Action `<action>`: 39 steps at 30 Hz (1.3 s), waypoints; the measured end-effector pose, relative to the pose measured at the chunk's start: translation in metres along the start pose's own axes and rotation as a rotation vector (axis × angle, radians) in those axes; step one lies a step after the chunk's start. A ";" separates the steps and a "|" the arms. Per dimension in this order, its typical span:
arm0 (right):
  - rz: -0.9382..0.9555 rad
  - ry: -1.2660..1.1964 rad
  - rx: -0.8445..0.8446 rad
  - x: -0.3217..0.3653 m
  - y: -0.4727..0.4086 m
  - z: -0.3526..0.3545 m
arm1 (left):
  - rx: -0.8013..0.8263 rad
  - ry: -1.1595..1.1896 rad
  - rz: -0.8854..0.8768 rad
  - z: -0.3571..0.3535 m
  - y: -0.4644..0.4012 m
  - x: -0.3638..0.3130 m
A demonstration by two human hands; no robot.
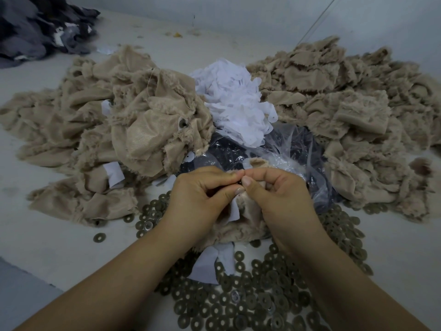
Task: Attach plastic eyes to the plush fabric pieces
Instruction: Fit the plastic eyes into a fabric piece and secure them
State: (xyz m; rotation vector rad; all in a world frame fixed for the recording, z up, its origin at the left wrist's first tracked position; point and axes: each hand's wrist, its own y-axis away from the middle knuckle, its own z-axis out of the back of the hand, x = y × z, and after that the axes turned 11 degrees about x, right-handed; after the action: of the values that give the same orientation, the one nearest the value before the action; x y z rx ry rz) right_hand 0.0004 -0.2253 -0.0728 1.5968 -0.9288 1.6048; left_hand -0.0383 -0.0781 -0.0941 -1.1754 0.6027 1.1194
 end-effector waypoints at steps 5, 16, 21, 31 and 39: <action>-0.004 -0.041 -0.064 0.001 -0.002 0.002 | -0.032 -0.095 0.072 0.001 -0.006 -0.009; 0.021 -0.053 -0.116 0.002 0.001 -0.005 | 0.013 -0.227 0.159 -0.018 -0.016 -0.013; 0.053 -0.064 -0.125 -0.001 0.002 -0.006 | -0.041 -0.214 0.125 -0.024 -0.017 -0.013; 0.004 -0.475 -0.061 0.003 -0.006 0.001 | 0.229 -0.061 0.096 0.014 -0.023 -0.013; 0.027 0.204 0.080 -0.007 -0.002 0.000 | 0.043 -0.248 -0.011 0.029 -0.023 -0.021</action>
State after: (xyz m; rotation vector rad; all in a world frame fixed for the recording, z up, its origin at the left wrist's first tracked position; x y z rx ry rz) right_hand 0.0024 -0.2244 -0.0795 1.4453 -0.7892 1.8055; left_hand -0.0303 -0.0585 -0.0577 -0.9830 0.4256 1.2147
